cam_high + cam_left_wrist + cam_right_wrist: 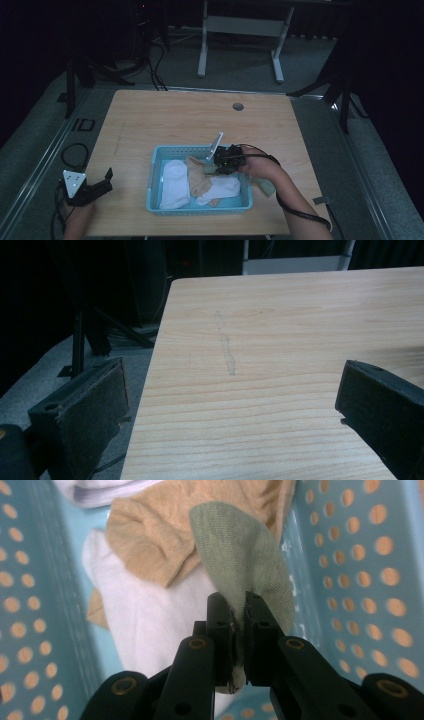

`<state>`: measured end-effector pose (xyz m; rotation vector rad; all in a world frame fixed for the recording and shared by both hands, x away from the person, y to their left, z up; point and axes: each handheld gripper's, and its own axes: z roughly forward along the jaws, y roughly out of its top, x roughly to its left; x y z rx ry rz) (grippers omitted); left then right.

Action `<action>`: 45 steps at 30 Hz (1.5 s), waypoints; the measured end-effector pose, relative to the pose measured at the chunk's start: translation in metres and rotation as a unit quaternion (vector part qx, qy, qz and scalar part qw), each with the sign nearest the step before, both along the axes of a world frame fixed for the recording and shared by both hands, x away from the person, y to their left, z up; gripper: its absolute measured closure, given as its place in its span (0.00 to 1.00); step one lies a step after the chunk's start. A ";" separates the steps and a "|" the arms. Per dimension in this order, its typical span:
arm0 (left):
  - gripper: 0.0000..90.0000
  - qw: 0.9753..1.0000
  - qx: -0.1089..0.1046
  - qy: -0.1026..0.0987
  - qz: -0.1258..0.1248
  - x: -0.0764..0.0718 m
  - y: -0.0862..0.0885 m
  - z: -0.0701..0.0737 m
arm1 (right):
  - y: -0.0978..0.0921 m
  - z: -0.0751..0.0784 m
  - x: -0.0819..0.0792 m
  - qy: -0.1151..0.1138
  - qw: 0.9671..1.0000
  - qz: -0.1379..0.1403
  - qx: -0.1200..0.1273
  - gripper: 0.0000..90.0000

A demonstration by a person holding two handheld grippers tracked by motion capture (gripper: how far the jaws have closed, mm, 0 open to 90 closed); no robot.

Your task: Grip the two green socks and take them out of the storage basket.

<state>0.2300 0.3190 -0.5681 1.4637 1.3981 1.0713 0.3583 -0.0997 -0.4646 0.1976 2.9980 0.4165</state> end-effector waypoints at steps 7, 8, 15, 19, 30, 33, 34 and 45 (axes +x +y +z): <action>0.00 1.000 0.000 0.000 -0.001 0.000 0.000 0.000 | -0.005 0.020 -0.003 0.001 1.000 0.006 0.011 0.93; 0.00 1.000 0.000 0.001 -0.001 0.000 0.000 0.000 | -0.006 0.023 -0.003 -0.002 1.000 0.007 0.010 0.93; 0.00 1.000 0.000 0.000 0.001 0.000 0.000 0.000 | -0.016 0.048 -0.005 -0.008 1.000 0.004 0.024 0.93; 0.00 1.000 0.000 0.001 0.001 0.000 0.000 0.000 | -0.027 0.065 -0.004 -0.017 0.999 -0.003 0.033 0.93; 0.00 1.000 0.000 0.001 0.002 0.000 0.000 0.000 | -0.071 0.096 0.000 -0.048 0.996 -0.047 0.056 0.93; 0.00 1.000 0.000 0.001 0.002 0.000 0.000 0.000 | -0.086 0.098 0.003 -0.053 0.995 -0.062 0.060 0.93; 0.00 1.000 0.000 0.002 0.002 0.000 0.000 0.000 | -0.090 0.099 0.003 -0.053 0.995 -0.066 0.060 0.93; 0.00 1.000 0.001 0.001 0.002 0.000 0.000 0.000 | -0.143 0.092 0.011 -0.070 0.986 -0.128 0.077 0.93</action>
